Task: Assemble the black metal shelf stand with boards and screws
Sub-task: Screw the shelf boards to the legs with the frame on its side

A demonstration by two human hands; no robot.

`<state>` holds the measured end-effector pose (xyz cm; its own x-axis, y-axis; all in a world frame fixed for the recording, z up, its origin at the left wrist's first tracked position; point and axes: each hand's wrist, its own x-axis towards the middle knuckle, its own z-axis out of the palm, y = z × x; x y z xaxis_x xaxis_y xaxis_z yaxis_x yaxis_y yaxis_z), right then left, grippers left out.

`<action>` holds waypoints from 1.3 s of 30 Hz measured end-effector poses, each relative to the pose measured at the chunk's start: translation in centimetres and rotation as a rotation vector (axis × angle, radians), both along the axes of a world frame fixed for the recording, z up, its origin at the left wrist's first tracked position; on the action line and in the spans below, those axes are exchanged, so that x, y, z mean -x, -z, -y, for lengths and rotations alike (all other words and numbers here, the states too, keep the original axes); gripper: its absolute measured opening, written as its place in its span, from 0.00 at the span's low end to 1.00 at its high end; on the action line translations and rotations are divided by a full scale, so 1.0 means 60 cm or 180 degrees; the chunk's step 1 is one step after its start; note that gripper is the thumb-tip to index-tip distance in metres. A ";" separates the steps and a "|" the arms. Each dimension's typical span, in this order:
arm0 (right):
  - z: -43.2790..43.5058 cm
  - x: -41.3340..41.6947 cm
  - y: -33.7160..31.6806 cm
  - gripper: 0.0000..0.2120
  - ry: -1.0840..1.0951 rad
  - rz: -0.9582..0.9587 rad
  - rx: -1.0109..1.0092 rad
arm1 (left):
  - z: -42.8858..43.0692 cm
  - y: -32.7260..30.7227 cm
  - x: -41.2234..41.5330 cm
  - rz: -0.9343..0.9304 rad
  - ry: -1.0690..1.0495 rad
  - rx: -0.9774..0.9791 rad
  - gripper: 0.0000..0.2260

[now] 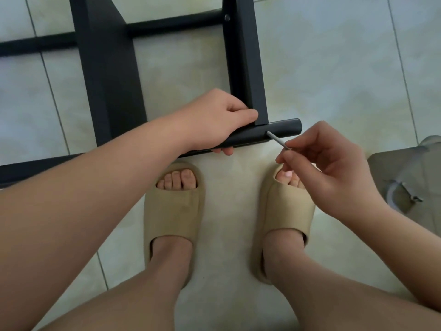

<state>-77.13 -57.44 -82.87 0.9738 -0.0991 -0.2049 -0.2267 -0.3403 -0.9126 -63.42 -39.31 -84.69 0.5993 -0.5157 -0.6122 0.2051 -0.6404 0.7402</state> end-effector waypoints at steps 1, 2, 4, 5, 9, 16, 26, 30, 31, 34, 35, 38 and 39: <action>0.001 0.002 -0.001 0.09 0.0000 0.0007 0.0041 | 0.000 0.000 0.002 -0.0003 -0.0027 0.0010 0.17; 0.001 0.004 -0.001 0.08 -0.0013 0.0010 0.0088 | 0.001 0.000 0.004 -0.0010 -0.0047 0.0018 0.17; 0.000 0.006 -0.003 0.04 -0.0035 0.0012 0.0165 | 0.003 -0.001 0.005 -0.0025 -0.0089 0.0034 0.17; -0.001 0.006 -0.003 0.03 -0.0027 0.0016 0.0180 | 0.003 -0.002 0.004 -0.0035 -0.0113 0.0036 0.17; -0.001 0.004 -0.002 0.05 -0.0048 0.0089 0.0261 | 0.003 -0.003 0.001 -0.0073 -0.0102 0.0024 0.17; 0.000 0.005 -0.001 0.03 -0.0279 0.0296 0.0551 | 0.002 -0.001 0.004 -0.0101 -0.0064 0.0006 0.17; -0.002 0.002 0.007 0.04 -0.0366 0.0310 0.0703 | -0.001 -0.001 0.004 -0.0212 -0.0054 0.0025 0.17; -0.010 -0.008 0.013 0.03 -0.0379 0.0259 0.0692 | -0.001 -0.003 0.004 -0.0199 -0.0031 0.0027 0.18; -0.012 -0.012 0.016 0.02 -0.0370 0.0224 0.0648 | -0.001 -0.003 0.004 -0.0199 -0.0029 0.0032 0.18; -0.018 -0.014 0.021 0.03 -0.0228 0.0049 0.0495 | -0.001 -0.004 0.003 -0.0211 -0.0031 0.0059 0.18; -0.021 -0.014 0.021 0.04 -0.0120 -0.0050 0.0384 | -0.001 -0.004 0.003 -0.0210 -0.0029 0.0066 0.17; -0.033 -0.016 0.018 0.08 0.0412 -0.0416 -0.0333 | -0.001 -0.004 0.003 -0.0199 -0.0025 0.0084 0.17; -0.038 -0.020 0.016 0.08 0.0562 -0.0479 -0.0539 | -0.001 -0.003 0.003 -0.0196 -0.0025 0.0085 0.17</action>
<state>-75.95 -55.18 -83.84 0.9018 -0.2166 -0.3740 -0.4062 -0.1292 -0.9046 -63.60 -39.26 -84.51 0.5650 -0.5278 -0.6342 0.2555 -0.6189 0.7428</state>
